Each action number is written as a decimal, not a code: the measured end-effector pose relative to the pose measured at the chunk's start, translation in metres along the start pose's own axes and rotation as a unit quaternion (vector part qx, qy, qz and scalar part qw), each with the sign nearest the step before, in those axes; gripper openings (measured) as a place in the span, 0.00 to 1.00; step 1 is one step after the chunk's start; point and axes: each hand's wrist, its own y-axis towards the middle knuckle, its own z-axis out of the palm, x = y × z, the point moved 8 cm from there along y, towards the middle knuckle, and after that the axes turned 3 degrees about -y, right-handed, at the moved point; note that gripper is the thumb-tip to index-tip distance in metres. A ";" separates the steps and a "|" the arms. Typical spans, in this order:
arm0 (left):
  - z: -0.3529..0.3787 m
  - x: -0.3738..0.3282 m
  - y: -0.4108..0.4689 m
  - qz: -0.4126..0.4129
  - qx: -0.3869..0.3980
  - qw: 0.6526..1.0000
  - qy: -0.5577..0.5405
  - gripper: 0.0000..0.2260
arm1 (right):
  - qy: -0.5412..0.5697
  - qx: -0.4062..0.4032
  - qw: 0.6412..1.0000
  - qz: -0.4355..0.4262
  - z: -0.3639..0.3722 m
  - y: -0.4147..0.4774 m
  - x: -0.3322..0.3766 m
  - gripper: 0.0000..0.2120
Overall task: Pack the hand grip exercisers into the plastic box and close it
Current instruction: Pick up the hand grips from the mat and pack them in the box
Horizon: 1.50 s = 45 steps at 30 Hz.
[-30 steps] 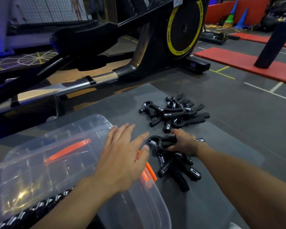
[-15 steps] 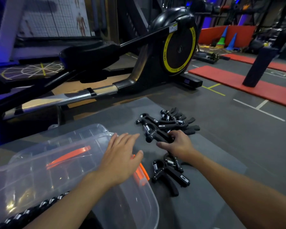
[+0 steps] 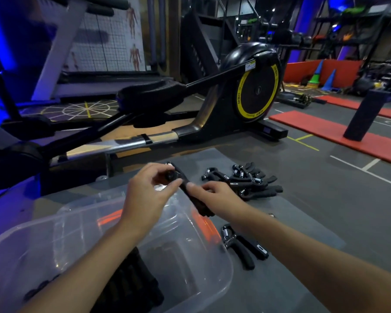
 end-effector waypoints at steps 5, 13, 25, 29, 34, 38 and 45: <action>-0.027 0.035 -0.015 -0.076 0.014 0.997 0.022 0.10 | -0.182 -0.046 0.981 -0.054 0.016 0.001 -0.019 0.18; -0.015 0.118 -0.057 -0.152 0.109 0.976 0.114 0.09 | -0.252 0.032 0.962 -0.096 0.043 0.000 -0.040 0.26; -0.016 0.185 -0.085 -0.198 0.214 0.913 0.285 0.09 | -0.239 0.024 0.967 -0.087 0.044 0.008 -0.050 0.30; -0.015 0.184 -0.086 -0.179 0.211 0.902 0.330 0.11 | -0.239 0.029 0.967 -0.081 0.044 0.007 -0.051 0.31; -0.011 0.180 -0.089 -0.174 0.212 0.897 0.348 0.10 | -0.240 0.027 0.967 -0.082 0.043 0.006 -0.049 0.31; -0.012 0.179 -0.090 -0.170 0.229 0.892 0.350 0.10 | -0.240 0.027 0.967 -0.083 0.043 0.006 -0.049 0.30; -0.003 0.143 -0.076 -0.106 0.178 0.927 0.311 0.11 | -0.222 0.021 0.972 -0.078 0.042 0.005 -0.046 0.28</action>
